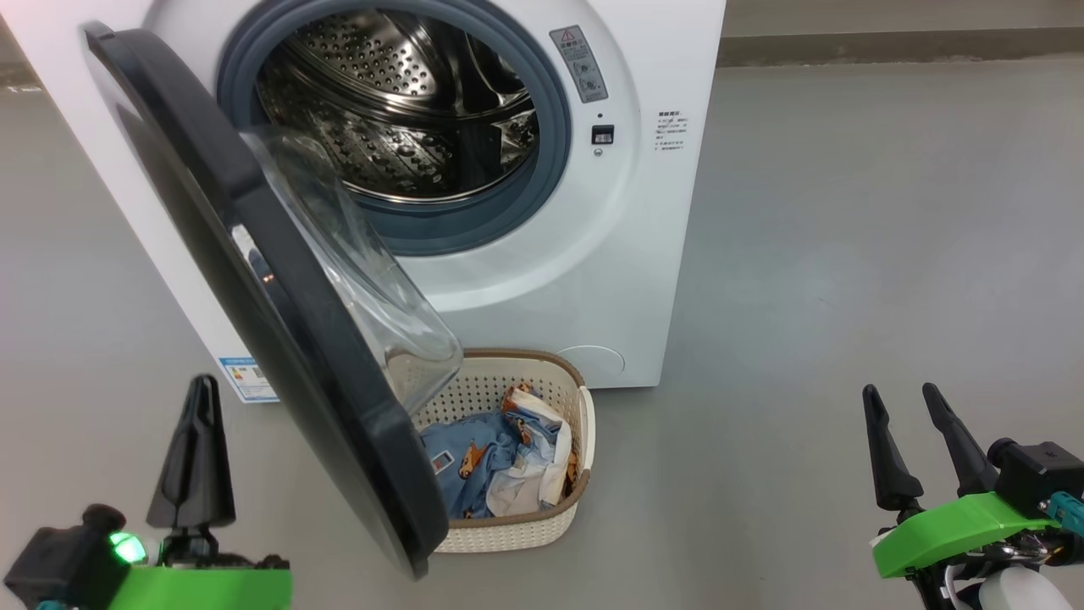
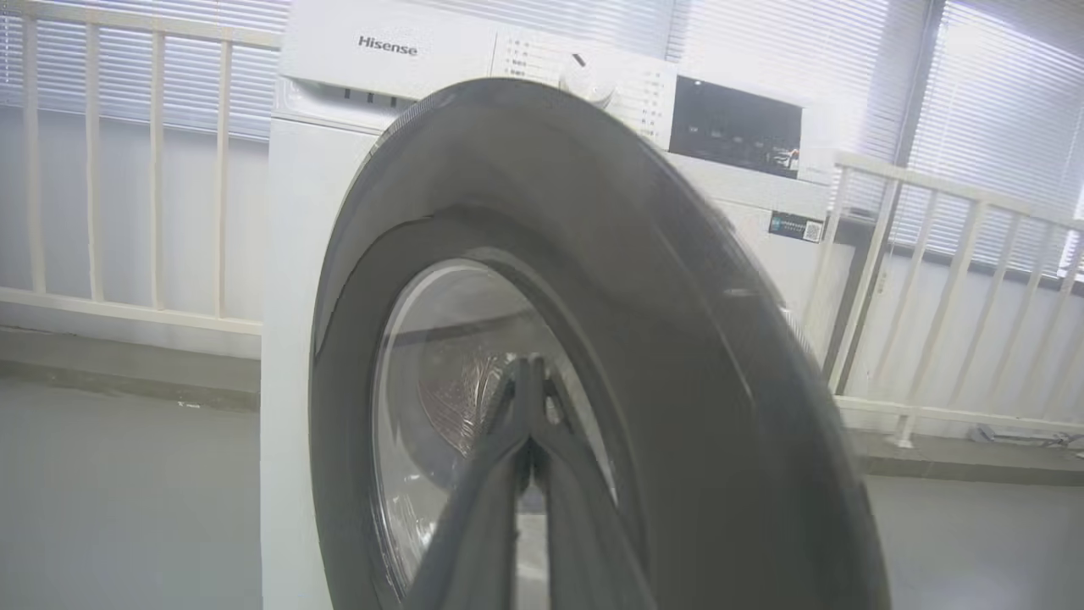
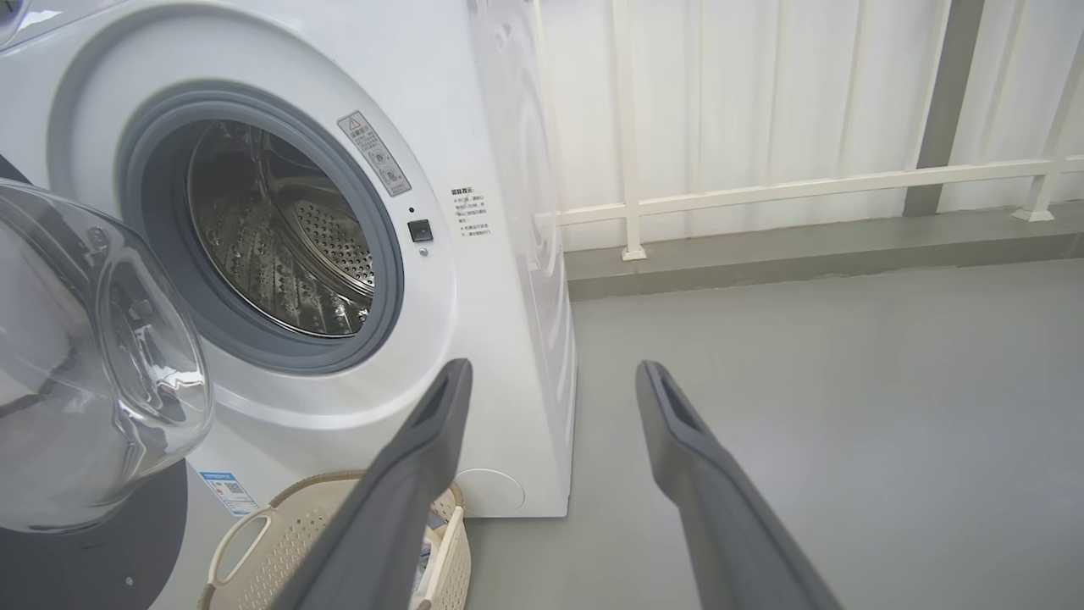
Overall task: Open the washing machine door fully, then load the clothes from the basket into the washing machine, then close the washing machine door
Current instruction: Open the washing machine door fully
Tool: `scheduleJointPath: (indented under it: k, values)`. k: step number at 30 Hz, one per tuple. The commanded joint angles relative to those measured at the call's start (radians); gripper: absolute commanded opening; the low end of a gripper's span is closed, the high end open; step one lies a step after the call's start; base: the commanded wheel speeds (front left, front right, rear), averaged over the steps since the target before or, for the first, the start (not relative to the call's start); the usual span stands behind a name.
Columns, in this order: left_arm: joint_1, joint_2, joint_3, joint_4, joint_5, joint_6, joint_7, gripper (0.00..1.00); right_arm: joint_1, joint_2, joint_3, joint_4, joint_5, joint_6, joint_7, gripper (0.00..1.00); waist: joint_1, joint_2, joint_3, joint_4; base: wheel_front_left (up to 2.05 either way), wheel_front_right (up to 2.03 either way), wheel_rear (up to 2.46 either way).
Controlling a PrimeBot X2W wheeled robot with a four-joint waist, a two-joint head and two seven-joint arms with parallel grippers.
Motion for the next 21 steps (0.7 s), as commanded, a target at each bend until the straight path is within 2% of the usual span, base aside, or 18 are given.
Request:
scheduleJointPath:
  k: [1,5,10,16,21]
  values:
    - [-0.047,0.005,0.030,-0.083,0.016,0.001,-0.006,0.00,-0.022,-0.012,0.021,-0.021,-0.005,0.008,-0.009,1.00,0.0000,0.0000,-0.001,0.003,0.00,0.00,0.00]
    - [-0.047,-0.003,-0.007,-0.200,0.025,0.001,-0.006,0.00,-0.023,-0.010,0.021,-0.021,-0.006,0.008,-0.009,1.00,0.0000,0.0000,-0.002,0.009,0.00,0.00,0.00]
    - [-0.040,0.000,-0.068,-0.266,0.023,0.001,-0.006,0.00,-0.023,-0.005,0.027,-0.019,-0.006,0.008,-0.009,1.00,0.0000,0.0000,-0.004,0.011,0.00,0.00,0.00]
    - [-0.025,0.007,-0.151,-0.298,0.009,0.001,-0.006,0.00,-0.022,-0.005,0.036,-0.017,-0.001,0.008,-0.009,1.00,0.0000,0.0000,-0.007,0.007,0.00,0.00,0.00]
    - [-0.011,0.019,-0.237,-0.256,-0.022,0.001,-0.006,0.00,-0.023,-0.004,0.044,-0.016,0.002,0.008,-0.009,1.00,0.0000,0.0000,-0.005,-0.001,0.00,0.00,0.00]
